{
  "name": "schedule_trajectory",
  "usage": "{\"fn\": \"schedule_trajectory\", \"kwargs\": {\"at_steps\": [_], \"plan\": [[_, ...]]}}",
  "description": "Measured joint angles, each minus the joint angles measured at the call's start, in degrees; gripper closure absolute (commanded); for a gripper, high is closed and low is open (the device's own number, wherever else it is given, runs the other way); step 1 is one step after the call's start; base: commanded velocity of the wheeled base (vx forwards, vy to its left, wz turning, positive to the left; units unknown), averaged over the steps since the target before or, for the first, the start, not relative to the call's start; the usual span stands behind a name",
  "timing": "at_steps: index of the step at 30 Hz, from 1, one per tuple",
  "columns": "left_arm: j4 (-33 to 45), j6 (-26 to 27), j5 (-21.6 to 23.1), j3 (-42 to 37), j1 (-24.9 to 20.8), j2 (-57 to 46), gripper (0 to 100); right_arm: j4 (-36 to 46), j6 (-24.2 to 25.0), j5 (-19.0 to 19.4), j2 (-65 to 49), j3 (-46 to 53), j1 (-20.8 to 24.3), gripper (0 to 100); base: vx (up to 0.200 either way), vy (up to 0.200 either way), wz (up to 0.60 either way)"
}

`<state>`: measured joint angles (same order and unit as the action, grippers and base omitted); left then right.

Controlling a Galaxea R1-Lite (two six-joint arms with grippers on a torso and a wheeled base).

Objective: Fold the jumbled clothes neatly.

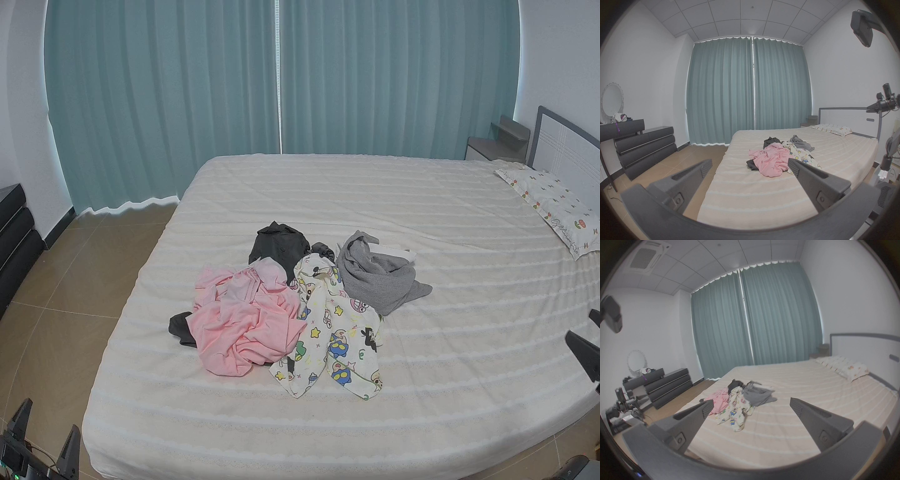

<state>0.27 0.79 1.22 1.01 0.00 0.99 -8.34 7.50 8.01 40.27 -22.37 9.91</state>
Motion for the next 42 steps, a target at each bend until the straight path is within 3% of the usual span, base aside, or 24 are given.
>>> {"fn": "schedule_trajectory", "kwargs": {"at_steps": [14,30,35,42], "plan": [[0.0,0.0,0.01,0.0,0.0,0.0,0,-19.77,11.0,4.71,42.37,-8.06,6.16,0,0.0,0.0,0.0],[-0.02,-0.01,0.01,0.0,0.0,0.0,0,-34.0,19.38,6.49,85.42,-23.82,12.57,0,0.0,0.0,0.0],[-0.02,0.02,0.0,0.0,0.0,0.0,0,-36.27,20.69,6.79,94.07,-28.92,14.29,0,0.0,0.0,0.0],[0.0,0.0,0.0,0.0,0.0,0.0,0,-30.63,20.14,6.92,99.29,-34.05,14.79,0,0.0,0.0,0.0]]}}
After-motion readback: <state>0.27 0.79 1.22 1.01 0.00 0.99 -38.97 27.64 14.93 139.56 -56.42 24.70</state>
